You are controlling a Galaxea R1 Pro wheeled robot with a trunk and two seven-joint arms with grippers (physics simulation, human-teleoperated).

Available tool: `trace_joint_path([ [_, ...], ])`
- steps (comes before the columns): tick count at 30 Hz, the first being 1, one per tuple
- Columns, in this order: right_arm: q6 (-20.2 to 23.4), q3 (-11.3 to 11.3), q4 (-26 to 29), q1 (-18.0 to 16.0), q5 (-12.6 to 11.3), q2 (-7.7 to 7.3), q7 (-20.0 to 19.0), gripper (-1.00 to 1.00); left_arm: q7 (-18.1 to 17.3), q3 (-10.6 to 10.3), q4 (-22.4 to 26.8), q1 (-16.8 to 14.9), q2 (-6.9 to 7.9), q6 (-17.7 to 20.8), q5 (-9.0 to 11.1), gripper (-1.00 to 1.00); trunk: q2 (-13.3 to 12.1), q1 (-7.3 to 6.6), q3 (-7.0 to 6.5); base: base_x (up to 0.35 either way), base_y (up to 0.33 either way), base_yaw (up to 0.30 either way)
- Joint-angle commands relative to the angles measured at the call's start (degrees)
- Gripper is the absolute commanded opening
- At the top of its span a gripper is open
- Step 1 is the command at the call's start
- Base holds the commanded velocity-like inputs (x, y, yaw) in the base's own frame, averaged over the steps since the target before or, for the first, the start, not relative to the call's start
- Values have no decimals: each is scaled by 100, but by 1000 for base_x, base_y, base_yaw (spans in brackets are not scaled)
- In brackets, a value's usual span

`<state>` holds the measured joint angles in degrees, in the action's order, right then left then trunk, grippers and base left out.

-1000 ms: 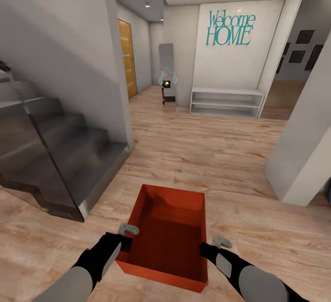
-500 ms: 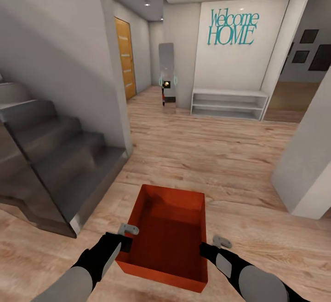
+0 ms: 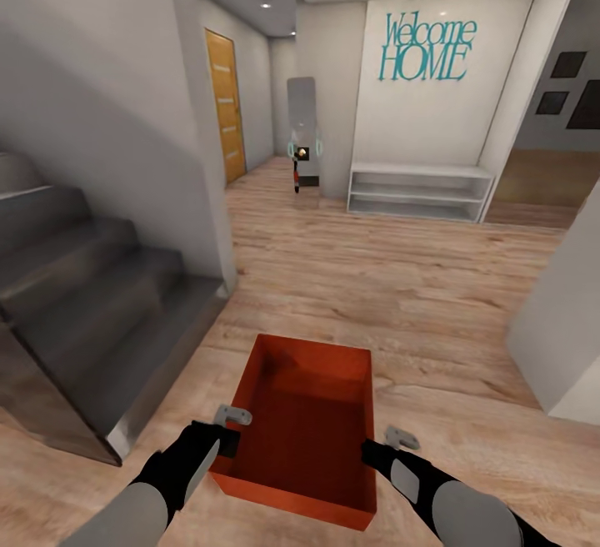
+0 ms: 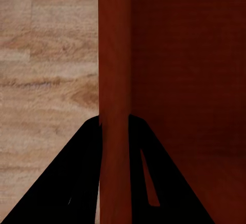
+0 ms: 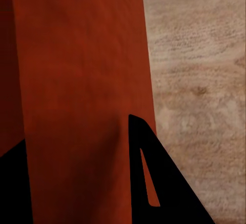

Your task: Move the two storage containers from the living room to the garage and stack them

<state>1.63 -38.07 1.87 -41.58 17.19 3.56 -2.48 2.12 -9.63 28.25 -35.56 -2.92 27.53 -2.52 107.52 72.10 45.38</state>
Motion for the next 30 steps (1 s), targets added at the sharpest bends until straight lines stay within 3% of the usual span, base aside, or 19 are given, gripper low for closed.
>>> trace_joint_path([
  [1, 17, -73, 11, 0, 56, 3, -7, -100, -1, -22, 14, -4, 2, 24, 111, -100, 2, 3, 5, 341, 0, 0],
  [30, 15, -69, 6, 0, 62, 6, -7, -100, 24, -22, 14, -4, 2, 27, 111, -100, 2, 3, 5, 341, 0, 0],
])
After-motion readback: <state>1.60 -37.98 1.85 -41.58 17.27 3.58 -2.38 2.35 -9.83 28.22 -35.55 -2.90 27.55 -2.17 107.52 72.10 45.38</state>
